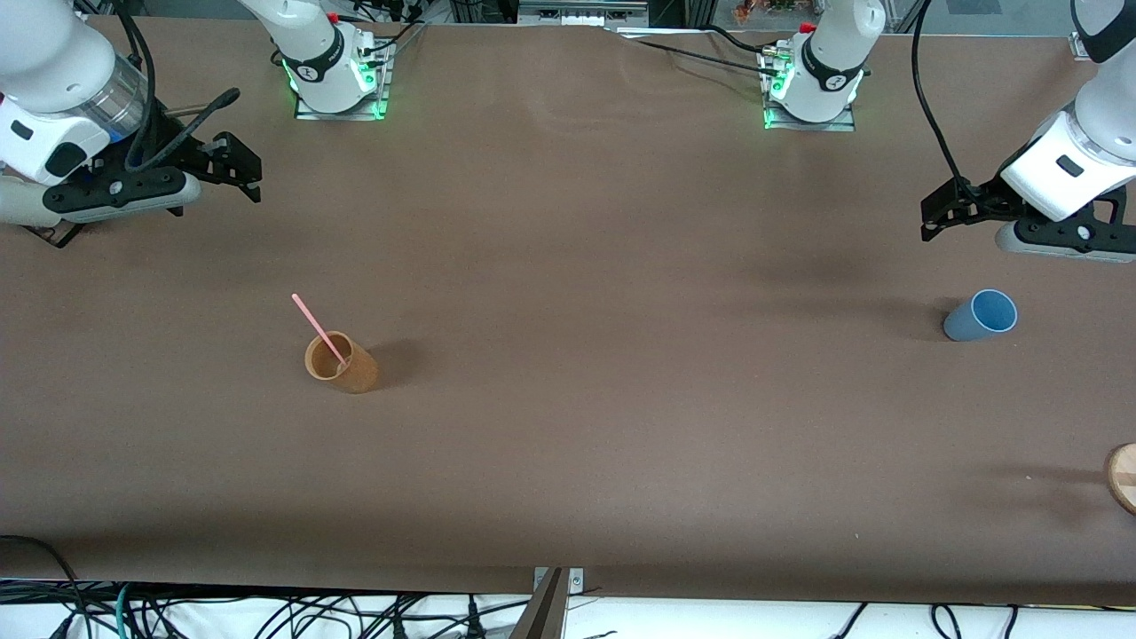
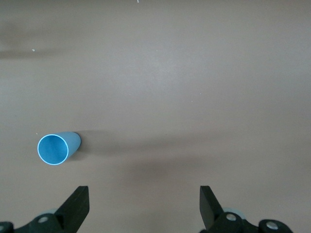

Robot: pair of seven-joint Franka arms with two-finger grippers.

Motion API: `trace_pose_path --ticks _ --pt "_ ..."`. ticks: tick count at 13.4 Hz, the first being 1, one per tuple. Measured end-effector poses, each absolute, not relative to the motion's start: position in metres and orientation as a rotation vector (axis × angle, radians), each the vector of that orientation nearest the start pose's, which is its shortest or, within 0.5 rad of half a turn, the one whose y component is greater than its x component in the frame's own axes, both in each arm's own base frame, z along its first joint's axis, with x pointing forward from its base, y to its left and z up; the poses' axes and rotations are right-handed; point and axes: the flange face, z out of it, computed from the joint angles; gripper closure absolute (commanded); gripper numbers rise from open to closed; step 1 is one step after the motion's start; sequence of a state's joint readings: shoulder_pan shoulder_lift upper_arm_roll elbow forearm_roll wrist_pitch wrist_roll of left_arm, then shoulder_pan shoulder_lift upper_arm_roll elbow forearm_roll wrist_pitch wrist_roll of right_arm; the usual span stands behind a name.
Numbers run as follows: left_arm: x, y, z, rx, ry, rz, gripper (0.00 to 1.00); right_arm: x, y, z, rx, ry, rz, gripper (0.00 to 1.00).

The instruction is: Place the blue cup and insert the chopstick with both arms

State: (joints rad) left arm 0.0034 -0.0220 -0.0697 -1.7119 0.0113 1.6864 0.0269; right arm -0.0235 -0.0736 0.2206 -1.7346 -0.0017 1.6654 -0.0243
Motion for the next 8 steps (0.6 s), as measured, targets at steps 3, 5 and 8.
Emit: trace_pose_path --ticks 3,5,8 --pt "0.5529 -0.0365 0.5797 -3.125 0.149 0.008 0.0 0.5257 0.1089 0.5934 -3.14 -0.349 0.008 0.0" --pt "0.5531 -0.0376 0.579 -3.125 0.152 0.011 0.0 0.5255 0.109 0.5933 -3.14 -0.349 0.01 0.0" --pt "0.5532 -0.0377 0.5786 -3.125 0.152 0.013 0.0 0.5254 0.1094 0.5933 -3.14 -0.35 0.01 0.0"
